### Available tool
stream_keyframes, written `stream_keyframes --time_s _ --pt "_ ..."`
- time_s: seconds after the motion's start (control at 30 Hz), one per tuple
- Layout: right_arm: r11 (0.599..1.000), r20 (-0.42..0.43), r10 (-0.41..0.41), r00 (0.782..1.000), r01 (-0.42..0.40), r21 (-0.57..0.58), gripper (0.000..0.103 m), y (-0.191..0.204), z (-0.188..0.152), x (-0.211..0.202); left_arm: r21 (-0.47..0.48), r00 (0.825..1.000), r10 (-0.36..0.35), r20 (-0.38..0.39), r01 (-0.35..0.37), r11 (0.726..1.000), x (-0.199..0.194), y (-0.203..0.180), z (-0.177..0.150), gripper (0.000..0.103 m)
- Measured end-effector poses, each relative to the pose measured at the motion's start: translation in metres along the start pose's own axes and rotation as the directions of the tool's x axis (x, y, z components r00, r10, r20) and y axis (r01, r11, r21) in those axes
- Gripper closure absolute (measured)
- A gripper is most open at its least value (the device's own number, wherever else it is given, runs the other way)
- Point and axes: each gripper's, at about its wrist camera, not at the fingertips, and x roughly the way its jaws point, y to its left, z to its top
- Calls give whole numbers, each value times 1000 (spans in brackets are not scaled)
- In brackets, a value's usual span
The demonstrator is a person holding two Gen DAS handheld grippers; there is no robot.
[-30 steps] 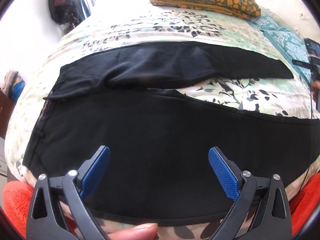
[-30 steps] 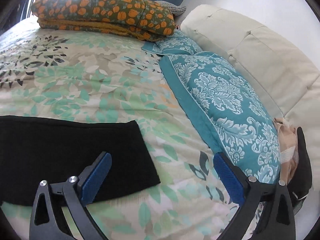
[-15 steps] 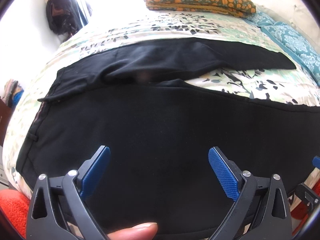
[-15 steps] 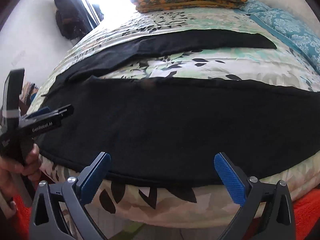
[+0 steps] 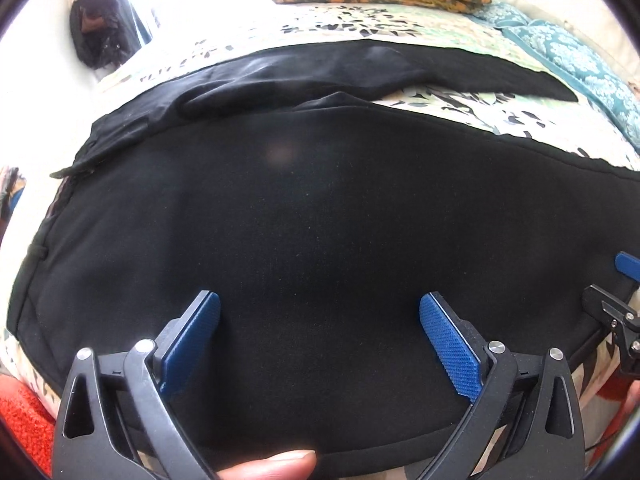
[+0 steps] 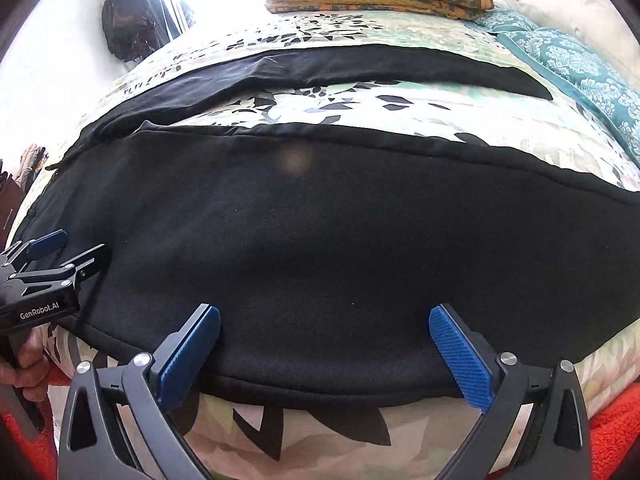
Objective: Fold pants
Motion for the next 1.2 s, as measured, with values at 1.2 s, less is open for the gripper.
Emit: stream_keyframes --time_s 1.2 --pt "1000 32 -6 999 7 -12 0 1 -3 -1 -29 997 -81 -12 81 996 -9 11 -1 3"
